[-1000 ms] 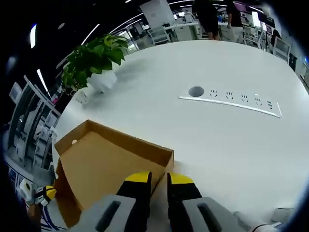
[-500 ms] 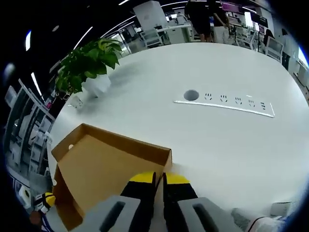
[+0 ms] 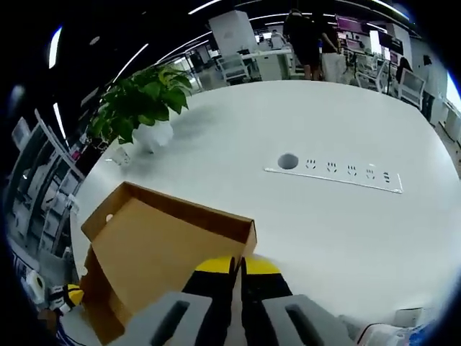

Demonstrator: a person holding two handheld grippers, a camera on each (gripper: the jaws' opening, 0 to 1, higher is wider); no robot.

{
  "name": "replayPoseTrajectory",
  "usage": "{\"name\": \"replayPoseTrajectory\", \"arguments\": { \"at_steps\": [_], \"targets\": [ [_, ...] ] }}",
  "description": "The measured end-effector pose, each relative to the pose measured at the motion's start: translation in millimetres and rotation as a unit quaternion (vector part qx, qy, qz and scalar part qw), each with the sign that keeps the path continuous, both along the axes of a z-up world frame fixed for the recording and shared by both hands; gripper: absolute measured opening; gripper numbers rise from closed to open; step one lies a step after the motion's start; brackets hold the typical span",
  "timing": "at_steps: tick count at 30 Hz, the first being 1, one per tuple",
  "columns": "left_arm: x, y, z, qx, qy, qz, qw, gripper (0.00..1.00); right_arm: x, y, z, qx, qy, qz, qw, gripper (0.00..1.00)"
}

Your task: Operate the shoe box by opening the lid, removing the specified soft item, and placing it in the target area until the item is outside and the box remains undamaged.

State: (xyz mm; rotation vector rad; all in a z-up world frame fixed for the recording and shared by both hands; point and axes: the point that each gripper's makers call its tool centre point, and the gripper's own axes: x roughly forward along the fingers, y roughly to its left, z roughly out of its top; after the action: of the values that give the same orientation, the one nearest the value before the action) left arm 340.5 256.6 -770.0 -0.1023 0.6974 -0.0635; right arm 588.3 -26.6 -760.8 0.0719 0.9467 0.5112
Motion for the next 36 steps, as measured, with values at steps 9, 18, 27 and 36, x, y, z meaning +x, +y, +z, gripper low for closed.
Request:
{"name": "replayPoseTrajectory", "arguments": {
  "at_steps": [9, 18, 27, 36],
  "targets": [
    [-0.7, 0, 0.1, -0.003, 0.0, 0.002, 1.0, 0.02, 1, -1, 13.9, 0.008, -0.032, 0.0, 0.9995, 0.0],
    [0.0, 1, 0.1, -0.006, 0.002, 0.005, 1.0, 0.02, -3, 0, 34.9, 0.038, -0.062, 0.001, 0.9974, 0.0],
    [0.6, 1, 0.1, -0.009, 0.001, 0.006, 0.9999, 0.02, -8, 1, 55.0, 0.051, -0.094, 0.012, 0.9942, 0.0],
    [1.0, 0, 0.8, -0.011, 0.001, 0.005, 0.9999, 0.02, -20, 1, 73.9, 0.06, -0.125, 0.026, 0.99, 0.0]
  ]
}}
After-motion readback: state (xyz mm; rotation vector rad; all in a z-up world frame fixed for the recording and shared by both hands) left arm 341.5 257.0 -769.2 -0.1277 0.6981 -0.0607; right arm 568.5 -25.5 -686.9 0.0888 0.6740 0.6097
